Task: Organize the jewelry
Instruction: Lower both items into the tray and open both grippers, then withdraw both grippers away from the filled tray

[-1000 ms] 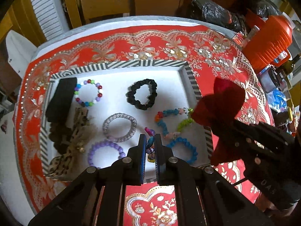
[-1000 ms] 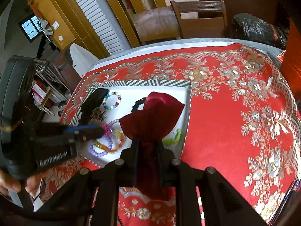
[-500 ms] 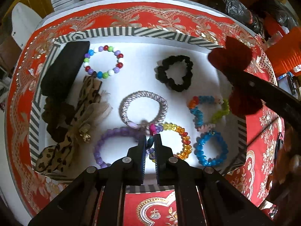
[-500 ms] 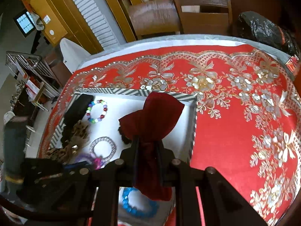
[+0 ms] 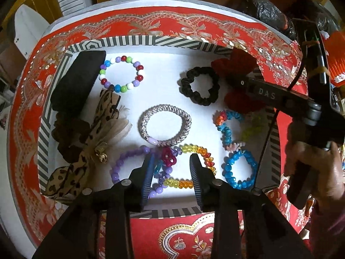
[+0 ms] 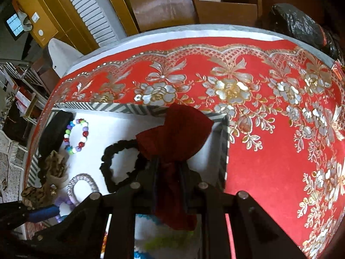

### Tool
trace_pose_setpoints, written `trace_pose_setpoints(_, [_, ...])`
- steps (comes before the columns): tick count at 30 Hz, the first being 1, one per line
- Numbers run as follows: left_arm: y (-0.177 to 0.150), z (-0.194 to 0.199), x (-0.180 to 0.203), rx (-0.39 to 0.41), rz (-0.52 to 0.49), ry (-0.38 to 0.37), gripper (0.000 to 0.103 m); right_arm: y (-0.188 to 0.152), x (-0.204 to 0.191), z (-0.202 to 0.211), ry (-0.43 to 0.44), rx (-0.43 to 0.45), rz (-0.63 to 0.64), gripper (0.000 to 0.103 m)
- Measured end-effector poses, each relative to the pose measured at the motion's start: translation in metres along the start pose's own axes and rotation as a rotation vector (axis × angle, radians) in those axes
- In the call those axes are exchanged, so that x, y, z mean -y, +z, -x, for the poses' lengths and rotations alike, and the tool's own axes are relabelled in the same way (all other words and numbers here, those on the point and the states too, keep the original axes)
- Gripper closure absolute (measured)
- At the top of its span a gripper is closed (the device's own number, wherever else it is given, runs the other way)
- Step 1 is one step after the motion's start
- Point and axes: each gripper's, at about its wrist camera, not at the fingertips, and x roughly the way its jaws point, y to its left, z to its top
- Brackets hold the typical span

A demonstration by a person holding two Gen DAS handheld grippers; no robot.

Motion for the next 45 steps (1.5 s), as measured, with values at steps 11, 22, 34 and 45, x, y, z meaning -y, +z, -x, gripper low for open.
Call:
trace_pose_setpoints(11, [-0.009, 0.023, -0.004, 0.049, 0.021, 0.052, 0.089, -0.01, -0.017, 0.049, 0.004, 0.099, 0.062, 0.058])
trace_pose_setpoints(22, [-0.032, 0.058, -0.004, 0.12, 0.042, 0.081, 0.089, -0.071, -0.029, 0.131, 0.018, 0.176, -0.014, 0.044])
trace_pose_setpoints(34, [-0.063, 0.1, 0.0, 0.231, 0.05, 0.158, 0.089, -0.121, -0.069, 0.163, 0.007, 0.162, 0.012, 0.042])
trace_pose_setpoints(45, [-0.079, 0.128, -0.003, 0.299, 0.076, 0.191, 0.089, -0.125, -0.089, 0.189, -0.001, 0.2, 0.06, 0.037])
